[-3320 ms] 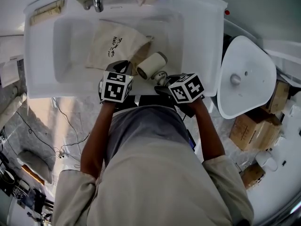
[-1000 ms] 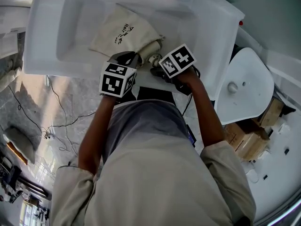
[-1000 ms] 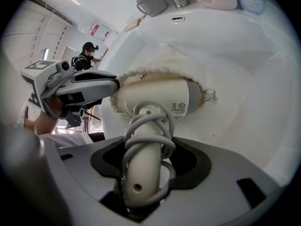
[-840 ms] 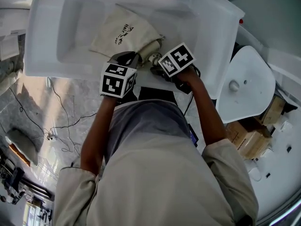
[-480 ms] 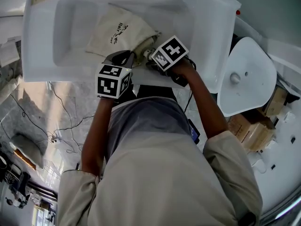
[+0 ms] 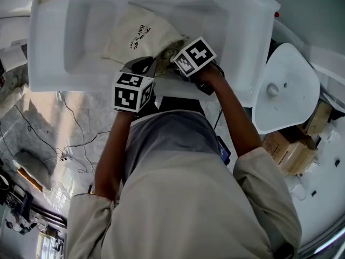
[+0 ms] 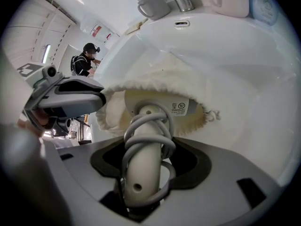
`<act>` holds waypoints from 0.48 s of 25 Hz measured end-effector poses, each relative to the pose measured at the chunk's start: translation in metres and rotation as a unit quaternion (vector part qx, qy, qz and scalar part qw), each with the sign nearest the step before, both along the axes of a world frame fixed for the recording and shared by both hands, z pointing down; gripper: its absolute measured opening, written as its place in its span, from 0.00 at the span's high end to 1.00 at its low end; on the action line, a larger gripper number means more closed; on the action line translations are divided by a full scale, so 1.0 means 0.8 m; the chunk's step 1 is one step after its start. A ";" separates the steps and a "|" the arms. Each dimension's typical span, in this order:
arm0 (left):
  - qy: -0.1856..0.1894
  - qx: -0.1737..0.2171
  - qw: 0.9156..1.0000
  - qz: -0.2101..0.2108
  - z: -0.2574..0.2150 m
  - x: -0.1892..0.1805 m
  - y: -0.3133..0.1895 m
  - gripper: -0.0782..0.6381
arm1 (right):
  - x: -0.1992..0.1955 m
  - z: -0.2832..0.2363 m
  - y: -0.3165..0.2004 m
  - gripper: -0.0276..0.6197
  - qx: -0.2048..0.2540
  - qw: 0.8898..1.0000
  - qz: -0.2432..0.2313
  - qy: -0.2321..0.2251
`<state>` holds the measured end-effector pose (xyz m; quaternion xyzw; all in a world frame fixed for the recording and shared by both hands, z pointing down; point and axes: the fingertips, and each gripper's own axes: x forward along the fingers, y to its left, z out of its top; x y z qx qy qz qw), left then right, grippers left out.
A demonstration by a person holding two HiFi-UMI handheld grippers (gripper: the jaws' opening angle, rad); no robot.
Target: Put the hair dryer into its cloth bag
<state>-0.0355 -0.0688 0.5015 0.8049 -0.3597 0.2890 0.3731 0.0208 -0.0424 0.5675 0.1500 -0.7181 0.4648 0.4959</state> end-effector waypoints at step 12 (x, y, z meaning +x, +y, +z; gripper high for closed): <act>0.011 -0.002 1.000 -0.009 -0.002 -0.003 0.000 0.84 | -0.013 0.010 -0.020 0.57 0.029 0.999 0.017 -0.001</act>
